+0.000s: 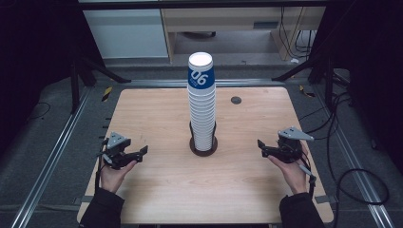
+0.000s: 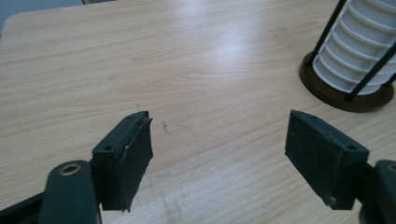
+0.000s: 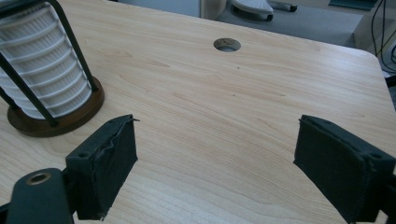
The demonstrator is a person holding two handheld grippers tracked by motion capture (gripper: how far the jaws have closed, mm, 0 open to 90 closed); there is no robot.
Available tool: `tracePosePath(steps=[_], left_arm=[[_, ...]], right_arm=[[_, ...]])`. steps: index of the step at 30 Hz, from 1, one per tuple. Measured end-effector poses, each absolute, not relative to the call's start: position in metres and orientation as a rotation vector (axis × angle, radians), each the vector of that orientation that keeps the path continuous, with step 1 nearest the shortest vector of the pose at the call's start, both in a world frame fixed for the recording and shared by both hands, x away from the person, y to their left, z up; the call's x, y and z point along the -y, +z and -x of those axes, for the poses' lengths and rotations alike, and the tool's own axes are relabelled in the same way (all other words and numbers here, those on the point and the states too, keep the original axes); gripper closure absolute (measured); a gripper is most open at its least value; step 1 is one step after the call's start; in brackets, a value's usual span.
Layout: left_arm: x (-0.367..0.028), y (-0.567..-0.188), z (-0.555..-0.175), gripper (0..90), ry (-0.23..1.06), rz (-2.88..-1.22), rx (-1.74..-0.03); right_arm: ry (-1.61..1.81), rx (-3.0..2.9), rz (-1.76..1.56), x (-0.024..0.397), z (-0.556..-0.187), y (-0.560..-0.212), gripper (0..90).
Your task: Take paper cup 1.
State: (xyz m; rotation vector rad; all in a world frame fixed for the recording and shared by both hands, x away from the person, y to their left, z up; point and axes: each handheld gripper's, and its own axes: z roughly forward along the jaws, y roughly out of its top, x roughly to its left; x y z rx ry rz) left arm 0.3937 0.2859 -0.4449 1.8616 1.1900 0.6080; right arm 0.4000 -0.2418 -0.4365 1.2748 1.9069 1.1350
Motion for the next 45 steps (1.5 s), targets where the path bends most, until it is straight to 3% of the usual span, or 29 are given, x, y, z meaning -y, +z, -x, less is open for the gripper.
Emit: tracePosePath(steps=[18, 45], left_arm=[[-0.284, -0.446, -0.394, 22.5, 0.584, -1.868, -1.198], [-0.278, -0.448, -0.395, 20.9, 0.558, -1.899, -1.163]], right_arm=[[1.297, -1.864, -1.137, 0.222, -0.393, -0.384, 13.6], [1.614, -1.823, -0.867, 0.150, -0.410, -0.284, 9.7]])
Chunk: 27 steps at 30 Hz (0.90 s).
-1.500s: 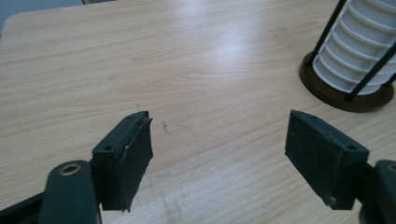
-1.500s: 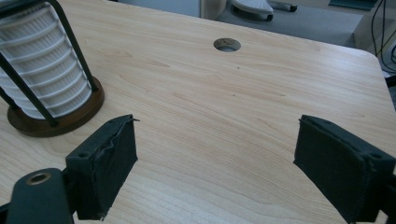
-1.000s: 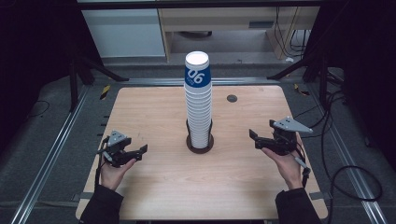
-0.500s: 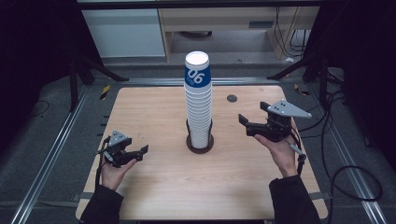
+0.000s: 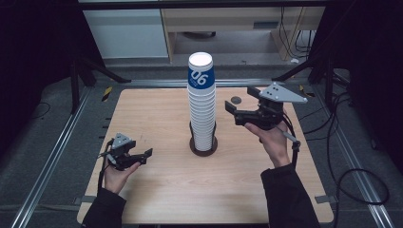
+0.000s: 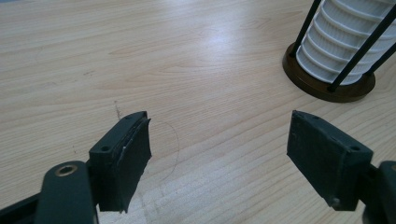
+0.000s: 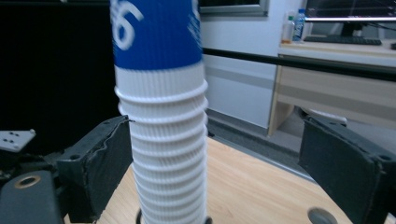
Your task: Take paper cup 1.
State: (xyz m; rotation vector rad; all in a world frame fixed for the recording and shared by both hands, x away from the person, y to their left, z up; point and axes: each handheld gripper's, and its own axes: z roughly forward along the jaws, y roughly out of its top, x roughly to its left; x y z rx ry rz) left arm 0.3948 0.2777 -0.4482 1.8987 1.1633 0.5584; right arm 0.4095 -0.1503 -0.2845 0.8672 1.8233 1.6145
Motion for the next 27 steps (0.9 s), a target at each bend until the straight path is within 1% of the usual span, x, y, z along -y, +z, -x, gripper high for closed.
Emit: tracePosePath(steps=[8, 21, 27], left_arm=[[-0.277, -0.449, -0.395, 20.4, 0.550, -1.905, -1.159], [-0.274, -0.450, -0.395, 19.5, 0.546, -1.917, -1.155], [-0.273, -0.450, -0.395, 19.5, 0.541, -1.918, -1.151]], right_arm=[[1.669, -1.816, -0.831, 0.124, -0.421, -0.268, 8.9], [1.708, -1.850, -0.804, 0.087, -0.444, -0.254, 7.0], [1.677, -1.866, -0.810, 0.073, -0.454, -0.254, 7.4]])
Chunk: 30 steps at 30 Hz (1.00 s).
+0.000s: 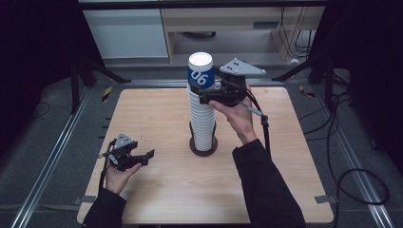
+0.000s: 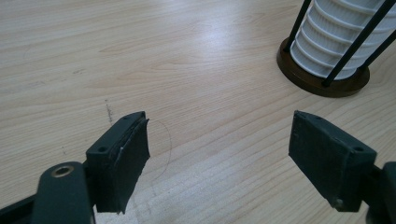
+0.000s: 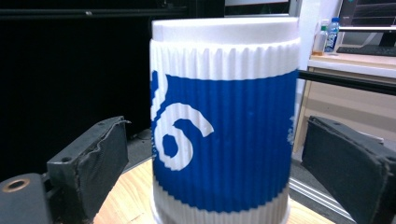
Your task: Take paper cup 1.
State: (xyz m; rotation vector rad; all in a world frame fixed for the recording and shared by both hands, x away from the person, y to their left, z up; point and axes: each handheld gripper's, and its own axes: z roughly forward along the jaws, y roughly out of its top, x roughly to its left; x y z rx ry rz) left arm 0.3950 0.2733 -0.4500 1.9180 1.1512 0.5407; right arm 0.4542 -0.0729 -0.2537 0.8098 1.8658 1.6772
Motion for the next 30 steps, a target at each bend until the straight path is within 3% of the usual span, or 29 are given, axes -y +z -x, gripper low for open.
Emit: tracePosePath(steps=[17, 30], left_arm=[[-0.272, -0.452, -0.396, 19.3, 0.537, -1.929, -1.149], [-0.271, -0.452, -0.396, 19.2, 0.534, -1.936, -1.151]], right_arm=[[1.668, -1.869, -0.834, 0.059, -0.471, -0.266, 17.6], [1.679, -1.852, -0.806, 0.062, -0.467, -0.251, 20.1]])
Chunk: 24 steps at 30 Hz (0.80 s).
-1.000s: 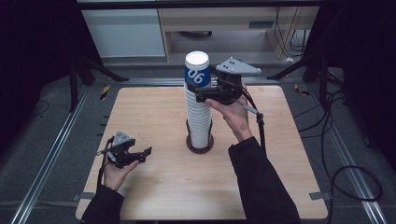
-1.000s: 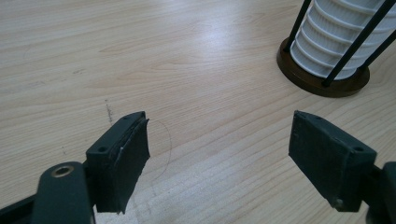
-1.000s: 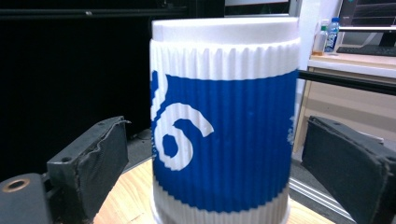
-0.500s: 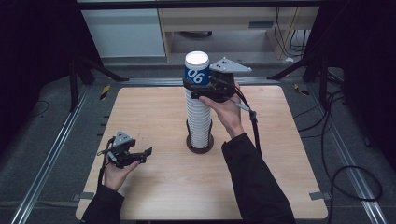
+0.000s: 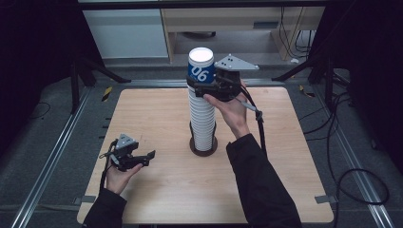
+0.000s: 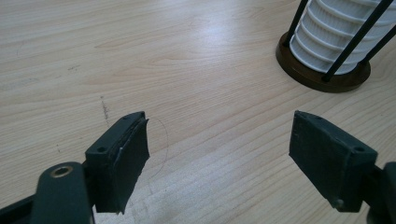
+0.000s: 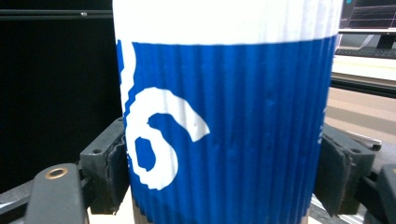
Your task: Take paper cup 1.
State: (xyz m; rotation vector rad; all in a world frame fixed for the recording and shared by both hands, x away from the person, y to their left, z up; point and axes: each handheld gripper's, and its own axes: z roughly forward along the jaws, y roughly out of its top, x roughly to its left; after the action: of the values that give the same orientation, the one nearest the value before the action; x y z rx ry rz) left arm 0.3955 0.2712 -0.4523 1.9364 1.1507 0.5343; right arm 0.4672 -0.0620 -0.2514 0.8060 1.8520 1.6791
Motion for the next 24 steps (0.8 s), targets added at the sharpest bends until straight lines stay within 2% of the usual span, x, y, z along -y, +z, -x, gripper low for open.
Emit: tracePosePath(steps=[24], left_arm=[[-0.273, -0.451, -0.395, 18.5, 0.532, -1.933, -1.156]], right_arm=[[1.735, -1.749, -0.725, 0.069, -0.459, -0.201, 20.5]])
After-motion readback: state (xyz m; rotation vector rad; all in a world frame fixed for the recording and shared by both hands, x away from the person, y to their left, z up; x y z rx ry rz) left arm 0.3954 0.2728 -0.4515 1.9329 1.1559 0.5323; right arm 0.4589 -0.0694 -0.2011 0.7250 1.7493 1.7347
